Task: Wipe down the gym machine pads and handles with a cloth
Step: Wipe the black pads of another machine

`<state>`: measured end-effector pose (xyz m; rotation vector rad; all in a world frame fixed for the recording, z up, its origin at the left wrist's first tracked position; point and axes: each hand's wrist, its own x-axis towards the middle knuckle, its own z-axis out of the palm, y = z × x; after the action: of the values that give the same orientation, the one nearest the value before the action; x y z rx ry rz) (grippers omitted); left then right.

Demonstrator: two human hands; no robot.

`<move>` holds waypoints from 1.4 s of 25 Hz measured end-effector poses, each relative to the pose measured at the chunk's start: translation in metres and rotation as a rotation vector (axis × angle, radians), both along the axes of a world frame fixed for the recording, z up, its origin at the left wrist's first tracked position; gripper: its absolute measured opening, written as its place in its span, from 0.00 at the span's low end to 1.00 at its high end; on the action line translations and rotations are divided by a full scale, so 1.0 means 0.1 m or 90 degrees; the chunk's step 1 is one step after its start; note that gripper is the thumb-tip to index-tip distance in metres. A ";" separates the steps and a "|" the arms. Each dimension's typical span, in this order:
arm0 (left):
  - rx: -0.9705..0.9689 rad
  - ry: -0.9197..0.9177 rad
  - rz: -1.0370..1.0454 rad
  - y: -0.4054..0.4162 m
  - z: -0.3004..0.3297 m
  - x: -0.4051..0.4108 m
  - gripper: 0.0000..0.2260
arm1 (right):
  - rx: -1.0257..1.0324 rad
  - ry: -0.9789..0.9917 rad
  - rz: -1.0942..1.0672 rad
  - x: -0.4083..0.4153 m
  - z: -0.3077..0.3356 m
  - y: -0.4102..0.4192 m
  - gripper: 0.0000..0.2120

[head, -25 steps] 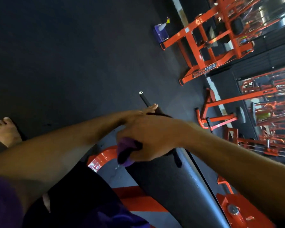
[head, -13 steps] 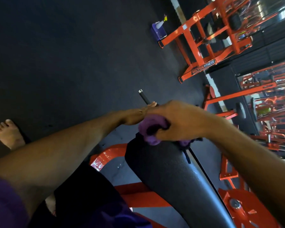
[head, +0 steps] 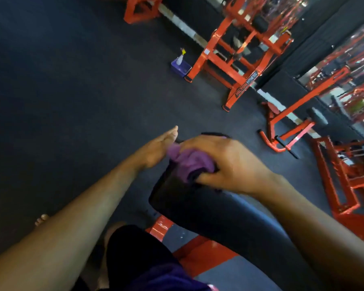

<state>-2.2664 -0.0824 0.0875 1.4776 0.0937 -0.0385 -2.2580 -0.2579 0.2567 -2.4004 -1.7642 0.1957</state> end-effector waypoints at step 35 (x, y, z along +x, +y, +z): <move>-0.093 0.154 0.214 -0.66 0.25 -0.39 0.27 | 0.125 0.130 -0.255 0.26 -0.71 -0.66 0.22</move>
<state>-2.3055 -0.1480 0.1122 1.2900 0.5237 0.0473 -2.2316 -0.3240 0.1853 -2.4264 -1.1338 0.1968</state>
